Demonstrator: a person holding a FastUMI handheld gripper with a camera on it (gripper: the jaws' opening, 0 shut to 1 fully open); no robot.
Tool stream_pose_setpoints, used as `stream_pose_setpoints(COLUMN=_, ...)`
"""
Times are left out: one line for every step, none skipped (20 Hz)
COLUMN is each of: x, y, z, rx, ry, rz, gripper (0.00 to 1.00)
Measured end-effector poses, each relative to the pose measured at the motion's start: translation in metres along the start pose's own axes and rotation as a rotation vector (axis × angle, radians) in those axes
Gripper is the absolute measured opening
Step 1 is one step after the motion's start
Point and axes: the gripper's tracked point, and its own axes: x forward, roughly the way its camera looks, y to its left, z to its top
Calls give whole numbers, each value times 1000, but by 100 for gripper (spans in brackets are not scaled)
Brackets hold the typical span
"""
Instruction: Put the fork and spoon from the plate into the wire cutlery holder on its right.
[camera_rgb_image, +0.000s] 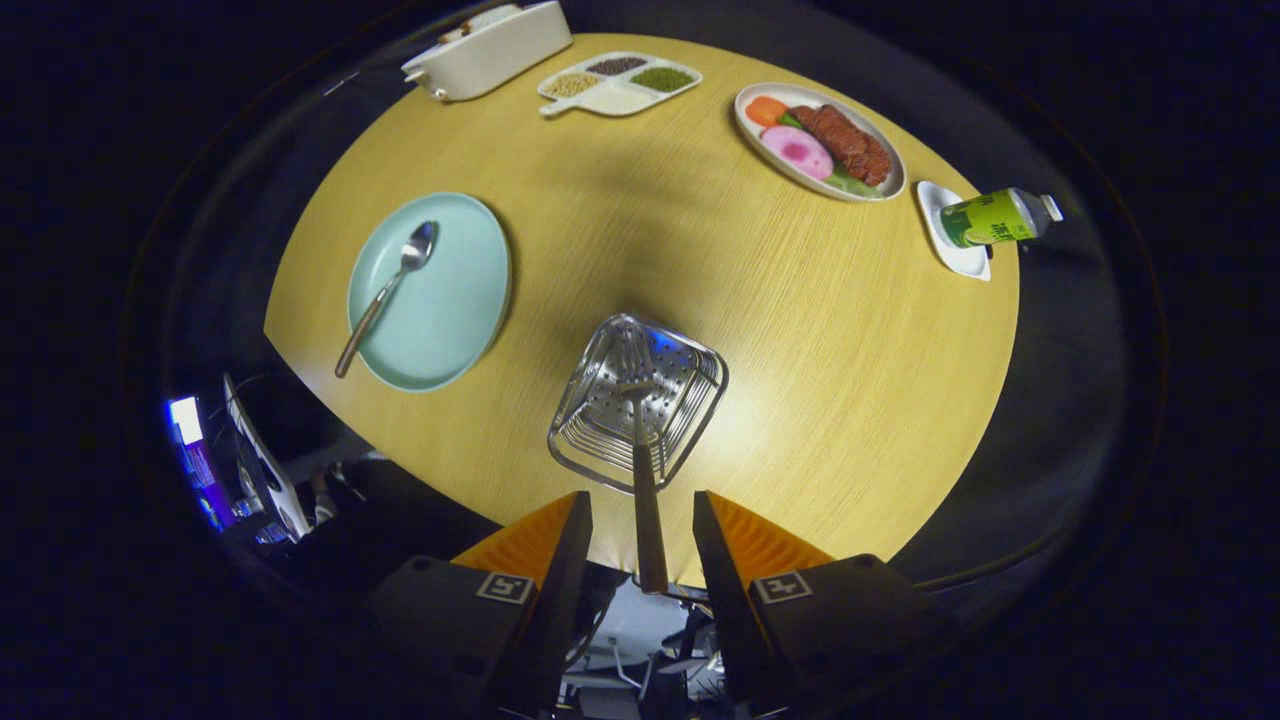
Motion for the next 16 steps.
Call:
stream_pose_setpoints(x=-8, y=0, z=7, rx=-3, ry=-77, rz=-23, gripper=65)
stream_pose_setpoints(x=-18, y=1, z=16, rx=-9, ry=-158, rz=-52, gripper=64)
stream_pose_setpoints(x=-28, y=9, z=25, rx=-7, ry=-232, rz=-65, gripper=65)
stream_pose_setpoints(x=-38, y=23, z=32, rx=2, ry=-293, rz=-52, gripper=65)
stream_pose_setpoints(x=-46, y=39, z=40, rx=26, ry=-354, rz=-32, gripper=67)
stream_pose_setpoints(x=-52, y=63, z=50, rx=50, ry=-407, rz=16, gripper=69)
stream_pose_setpoints(x=-56, y=85, z=58, rx=74, ry=-454, rz=62, gripper=69)
stream_pose_setpoints(x=-58, y=108, z=67, rx=87, ry=-493, rz=111, gripper=69)
stream_pose_setpoints(x=-57, y=127, z=76, rx=93, ry=-524, rz=146, gripper=69)
stream_pose_setpoints(x=-52, y=148, z=82, rx=95, ry=-538, rz=178, gripper=69)
stream_pose_setpoints(x=-42, y=170, z=82, rx=87, ry=-524, rz=215, gripper=69)
stream_pose_setpoints(x=-33, y=189, z=83, rx=82, ry=-504, rz=244, gripper=69)
stream_pose_setpoints(x=-20, y=205, z=82, rx=85, ry=-479, rz=271, gripper=69)
stream_pose_setpoints(x=-9, y=220, z=81, rx=98, ry=-452, rz=298, gripper=69)
stream_pose_setpoints(x=3, y=235, z=81, rx=112, ry=-423, rz=321, gripper=69)
stream_pose_setpoints(x=15, y=248, z=86, rx=114, ry=-404, rz=334, gripper=69)
